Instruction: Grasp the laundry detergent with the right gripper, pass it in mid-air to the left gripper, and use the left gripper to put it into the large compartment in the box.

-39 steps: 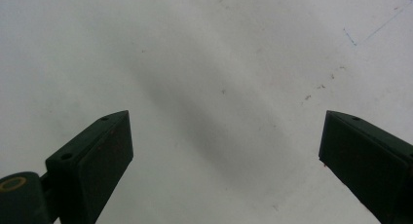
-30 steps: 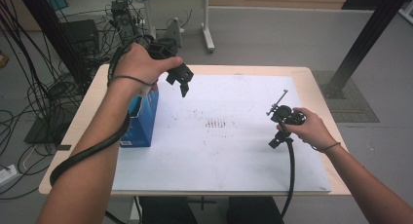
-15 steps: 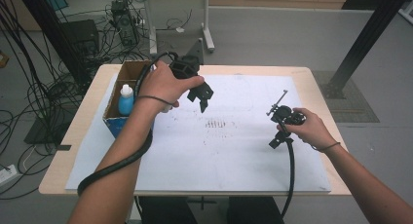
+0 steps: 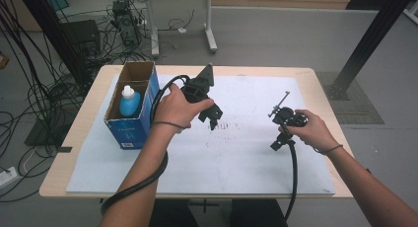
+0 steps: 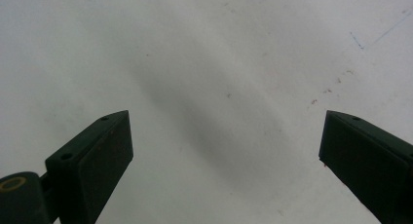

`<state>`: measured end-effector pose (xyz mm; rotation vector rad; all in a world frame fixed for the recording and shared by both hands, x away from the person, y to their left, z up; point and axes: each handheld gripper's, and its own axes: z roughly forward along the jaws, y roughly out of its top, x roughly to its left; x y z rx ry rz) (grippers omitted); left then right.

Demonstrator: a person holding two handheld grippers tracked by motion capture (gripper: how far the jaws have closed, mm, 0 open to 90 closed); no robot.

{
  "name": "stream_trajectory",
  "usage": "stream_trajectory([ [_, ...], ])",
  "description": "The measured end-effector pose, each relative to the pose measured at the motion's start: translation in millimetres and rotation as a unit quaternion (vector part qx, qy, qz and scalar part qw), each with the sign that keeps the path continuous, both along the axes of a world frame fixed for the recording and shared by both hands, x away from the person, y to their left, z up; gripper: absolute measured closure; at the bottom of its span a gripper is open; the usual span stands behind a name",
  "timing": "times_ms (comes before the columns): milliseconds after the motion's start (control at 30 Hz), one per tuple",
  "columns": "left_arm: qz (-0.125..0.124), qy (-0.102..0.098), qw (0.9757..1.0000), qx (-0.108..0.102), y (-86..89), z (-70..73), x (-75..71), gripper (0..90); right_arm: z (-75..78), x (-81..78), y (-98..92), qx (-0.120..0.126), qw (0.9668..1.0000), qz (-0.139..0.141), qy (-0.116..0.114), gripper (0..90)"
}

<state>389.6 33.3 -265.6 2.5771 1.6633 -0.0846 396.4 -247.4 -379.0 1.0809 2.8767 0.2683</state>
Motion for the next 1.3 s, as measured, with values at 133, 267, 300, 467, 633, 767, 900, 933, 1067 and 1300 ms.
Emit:
stream_trajectory([
  [133,0.003,-0.004,0.9999,0.013,-2.3,-13.4,-1.4,5.8,-0.5,0.2,2.1,0.000,1.0000,0.001,0.000,5.3],
  [267,0.005,0.000,0.9999,0.010,-4.7,-26.4,-2.1,5.8,0.3,0.1,2.8,-0.001,1.0000,0.001,-0.002,5.2],
  [300,0.007,0.002,0.9999,0.011,-5.3,-30.9,-2.0,5.8,0.4,0.2,2.6,-0.001,1.0000,0.002,-0.003,5.2],
  [467,0.009,0.010,0.9998,0.011,-6.0,-43.7,-0.5,5.8,1.0,0.1,2.5,-0.002,1.0000,0.001,-0.004,5.2],
  [633,0.008,0.016,0.9998,0.009,-6.9,-49.0,-1.4,5.8,1.6,0.2,2.5,-0.002,1.0000,0.000,-0.004,5.2],
  [767,0.007,0.019,0.9998,0.007,-6.8,-52.0,-1.7,5.8,1.0,0.6,2.8,-0.001,1.0000,0.000,-0.003,5.2],
  [900,0.007,0.021,0.9997,0.006,-7.1,-54.3,-2.5,5.8,0.8,0.5,3.9,-0.002,1.0000,-0.003,0.000,5.2],
  [933,0.007,0.022,0.9997,0.007,-7.6,-54.6,-2.7,5.8,0.9,0.5,3.9,-0.002,1.0000,-0.001,-0.001,5.2],
  [1067,0.007,0.023,0.9997,0.006,-8.7,-55.7,-2.9,5.8,1.7,0.7,3.2,-0.003,1.0000,-0.002,-0.003,5.2],
  [1300,0.003,0.025,0.9997,0.007,-11.0,-57.2,-4.1,5.8,3.5,-2.0,2.1,-0.003,1.0000,-0.007,-0.005,5.2],
])
